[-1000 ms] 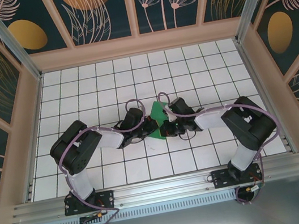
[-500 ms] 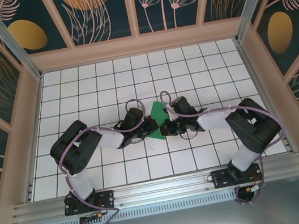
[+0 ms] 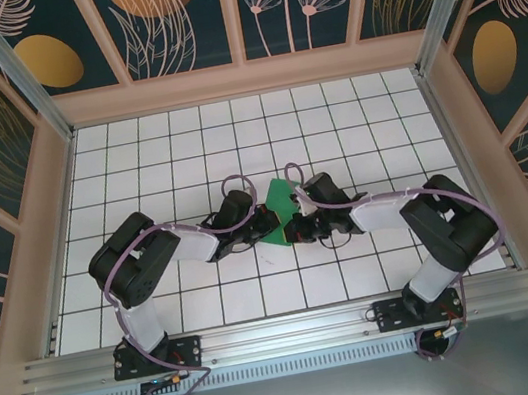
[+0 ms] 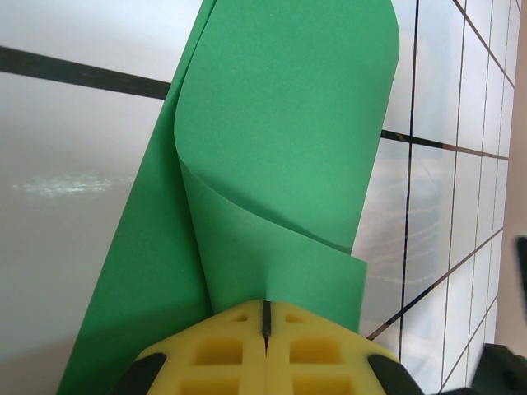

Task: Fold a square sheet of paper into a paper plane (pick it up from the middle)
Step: Fold the triangle a second time at the center of the table.

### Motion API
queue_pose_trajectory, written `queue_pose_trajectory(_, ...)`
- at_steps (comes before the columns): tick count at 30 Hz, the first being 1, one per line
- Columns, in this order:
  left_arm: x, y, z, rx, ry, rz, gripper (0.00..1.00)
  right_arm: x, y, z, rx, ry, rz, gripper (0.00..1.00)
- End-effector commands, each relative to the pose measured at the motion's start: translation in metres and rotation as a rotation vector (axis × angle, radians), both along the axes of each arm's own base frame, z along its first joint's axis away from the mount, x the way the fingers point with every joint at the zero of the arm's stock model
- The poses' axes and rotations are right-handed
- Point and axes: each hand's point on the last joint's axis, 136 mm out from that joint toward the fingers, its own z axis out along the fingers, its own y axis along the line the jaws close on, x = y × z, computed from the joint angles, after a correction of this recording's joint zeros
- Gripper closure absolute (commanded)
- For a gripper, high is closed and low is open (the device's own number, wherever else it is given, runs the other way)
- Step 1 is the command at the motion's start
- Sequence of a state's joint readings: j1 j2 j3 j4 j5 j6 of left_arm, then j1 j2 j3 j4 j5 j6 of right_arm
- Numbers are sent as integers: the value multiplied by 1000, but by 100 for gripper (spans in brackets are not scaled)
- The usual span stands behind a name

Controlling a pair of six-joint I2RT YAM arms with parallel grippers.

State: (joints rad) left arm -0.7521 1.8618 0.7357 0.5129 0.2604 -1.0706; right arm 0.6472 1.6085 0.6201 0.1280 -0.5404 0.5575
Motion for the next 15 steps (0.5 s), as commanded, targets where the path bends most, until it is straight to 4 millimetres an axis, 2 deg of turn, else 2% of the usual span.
queue_pose_trajectory(1,-17,16,-35,102,77,-1,95,-9,-6,-16,-21,42,-1,91)
queue_pose_trajectory(6,-18,18,-36,103,79,2,95,-13,-11,-31,-58,73,-2,91)
queue_pose_trajectory(9,-18,19,-36,106,77,5,95,-12,-11,-31,-69,84,-7,91)
queue_pose_trajectory(13,-19,20,-36,108,76,8,95,-6,-7,-12,-47,52,-11,91)
queue_pose_trajectory(15,-19,20,-34,105,71,9,95,1,-3,7,-17,17,-15,91)
